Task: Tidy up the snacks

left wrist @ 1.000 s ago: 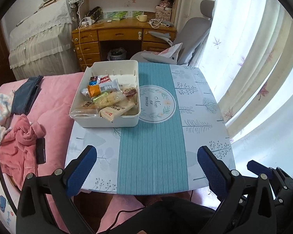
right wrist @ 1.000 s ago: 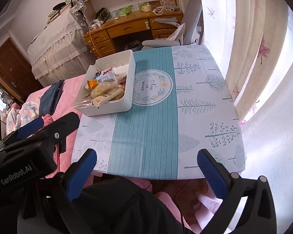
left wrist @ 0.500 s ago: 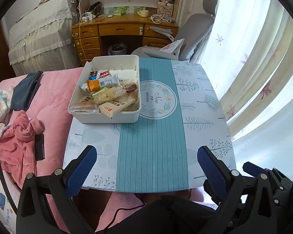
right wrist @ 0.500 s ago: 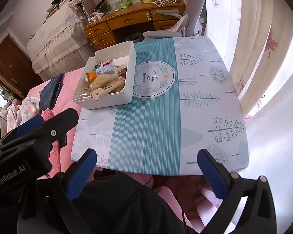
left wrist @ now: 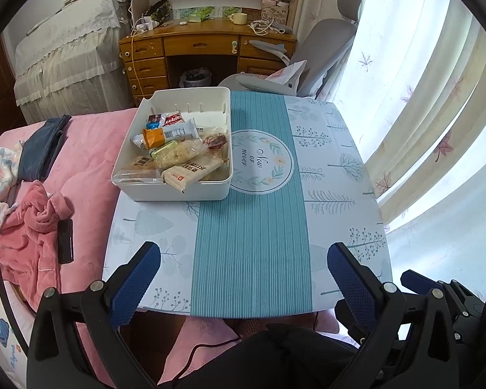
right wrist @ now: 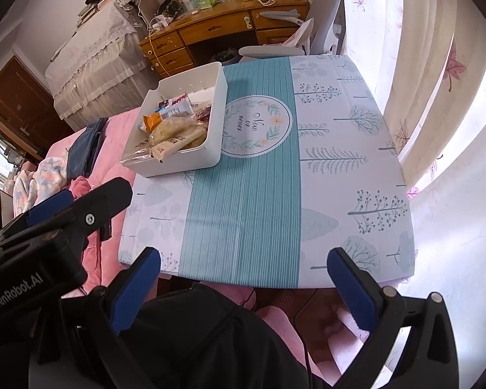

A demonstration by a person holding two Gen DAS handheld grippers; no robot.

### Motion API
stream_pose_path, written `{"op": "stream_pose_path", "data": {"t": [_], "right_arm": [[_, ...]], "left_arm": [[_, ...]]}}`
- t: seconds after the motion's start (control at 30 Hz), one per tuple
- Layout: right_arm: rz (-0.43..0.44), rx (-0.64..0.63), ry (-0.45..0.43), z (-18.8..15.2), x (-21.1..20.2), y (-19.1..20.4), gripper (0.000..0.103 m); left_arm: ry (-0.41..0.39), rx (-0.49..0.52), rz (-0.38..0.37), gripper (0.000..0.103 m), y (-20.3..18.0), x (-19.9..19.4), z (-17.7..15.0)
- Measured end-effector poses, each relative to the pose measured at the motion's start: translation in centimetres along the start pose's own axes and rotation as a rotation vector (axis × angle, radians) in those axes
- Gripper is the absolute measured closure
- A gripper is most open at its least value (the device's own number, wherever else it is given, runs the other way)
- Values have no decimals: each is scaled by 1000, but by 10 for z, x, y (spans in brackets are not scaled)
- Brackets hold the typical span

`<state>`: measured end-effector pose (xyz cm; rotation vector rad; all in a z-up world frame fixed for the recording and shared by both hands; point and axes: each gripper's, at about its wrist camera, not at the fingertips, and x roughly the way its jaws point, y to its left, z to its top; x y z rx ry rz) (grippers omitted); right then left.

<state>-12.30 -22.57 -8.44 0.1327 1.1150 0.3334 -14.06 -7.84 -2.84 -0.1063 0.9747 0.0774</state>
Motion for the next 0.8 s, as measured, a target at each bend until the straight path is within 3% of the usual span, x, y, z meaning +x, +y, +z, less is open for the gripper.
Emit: {"op": "stream_pose_path", "data": {"t": [0.8], "right_arm": [[5, 5, -2, 0, 0, -7, 0]], "left_arm": [[13, 9, 3, 1, -4, 4, 3]]}}
